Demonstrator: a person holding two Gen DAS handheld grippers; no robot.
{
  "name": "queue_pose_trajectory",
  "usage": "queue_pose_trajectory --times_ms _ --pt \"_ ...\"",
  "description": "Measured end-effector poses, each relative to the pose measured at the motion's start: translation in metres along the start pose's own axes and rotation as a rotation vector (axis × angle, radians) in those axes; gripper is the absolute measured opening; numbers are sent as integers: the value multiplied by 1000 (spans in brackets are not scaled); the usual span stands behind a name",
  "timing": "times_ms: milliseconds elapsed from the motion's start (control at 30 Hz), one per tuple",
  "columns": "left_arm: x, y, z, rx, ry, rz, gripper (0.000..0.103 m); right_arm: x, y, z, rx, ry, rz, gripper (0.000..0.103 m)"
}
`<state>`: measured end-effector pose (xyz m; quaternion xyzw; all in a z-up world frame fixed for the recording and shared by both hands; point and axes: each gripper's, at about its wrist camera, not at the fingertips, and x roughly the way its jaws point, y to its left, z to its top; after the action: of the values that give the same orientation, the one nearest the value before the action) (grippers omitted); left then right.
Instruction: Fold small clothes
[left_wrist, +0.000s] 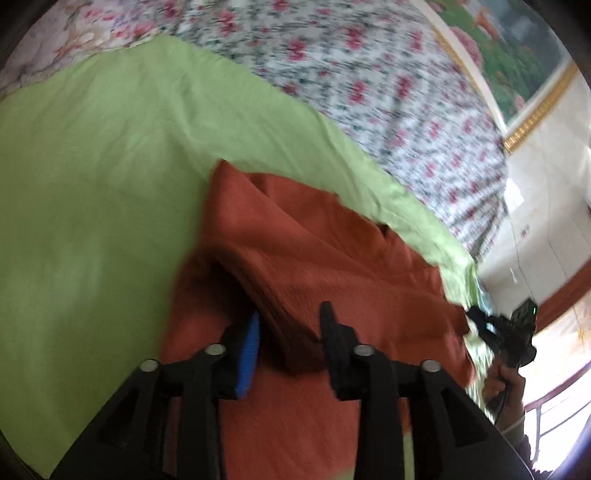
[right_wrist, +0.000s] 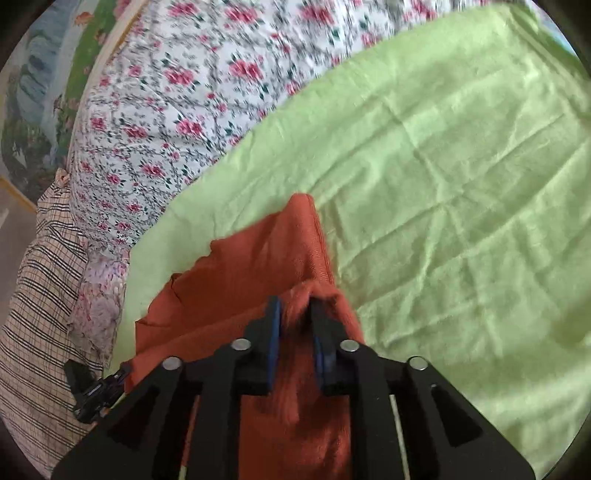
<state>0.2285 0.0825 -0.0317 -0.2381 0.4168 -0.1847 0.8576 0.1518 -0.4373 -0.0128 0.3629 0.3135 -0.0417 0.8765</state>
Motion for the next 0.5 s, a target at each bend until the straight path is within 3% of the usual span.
queue_pose_trajectory --times_ms 100,200,267,367,500 --pt "4 -32 -29 89 80 -56 48 -26 27 -18 -130 -37 26 25" --pt "32 -60 -48 192 186 -23 48 -15 66 -54 -328 109 110 25" --pt "47 -67 -49 241 202 26 48 3 83 -76 -425 229 104 25" --pt "60 -66 -22 238 214 37 43 33 96 -93 -544 339 41 24" --pt "72 -48 25 222 160 130 36 51 92 -65 -571 283 -67 22"
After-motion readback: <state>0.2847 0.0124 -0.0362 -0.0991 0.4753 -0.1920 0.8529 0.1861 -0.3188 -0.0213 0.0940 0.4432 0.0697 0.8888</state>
